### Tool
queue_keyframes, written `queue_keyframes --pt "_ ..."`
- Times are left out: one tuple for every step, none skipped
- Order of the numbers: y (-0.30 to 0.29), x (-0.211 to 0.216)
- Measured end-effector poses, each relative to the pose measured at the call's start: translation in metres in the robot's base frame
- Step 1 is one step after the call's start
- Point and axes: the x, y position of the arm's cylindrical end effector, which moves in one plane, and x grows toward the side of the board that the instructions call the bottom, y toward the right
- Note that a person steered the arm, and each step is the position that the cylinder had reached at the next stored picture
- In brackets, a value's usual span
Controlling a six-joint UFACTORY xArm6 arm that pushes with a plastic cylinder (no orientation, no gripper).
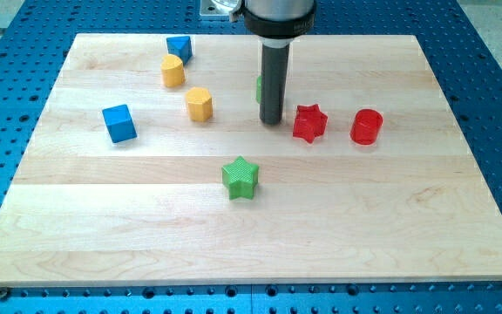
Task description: Move hexagon towards the green circle
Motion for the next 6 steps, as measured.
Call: queue_keyframes --pt "-0.055 -0.04" --pt "-0.103 -0.05" --pt "-0.104 0.013" --pt "-0.076 0.016" --pt "-0.089 0.049" --pt "-0.06 0.057"
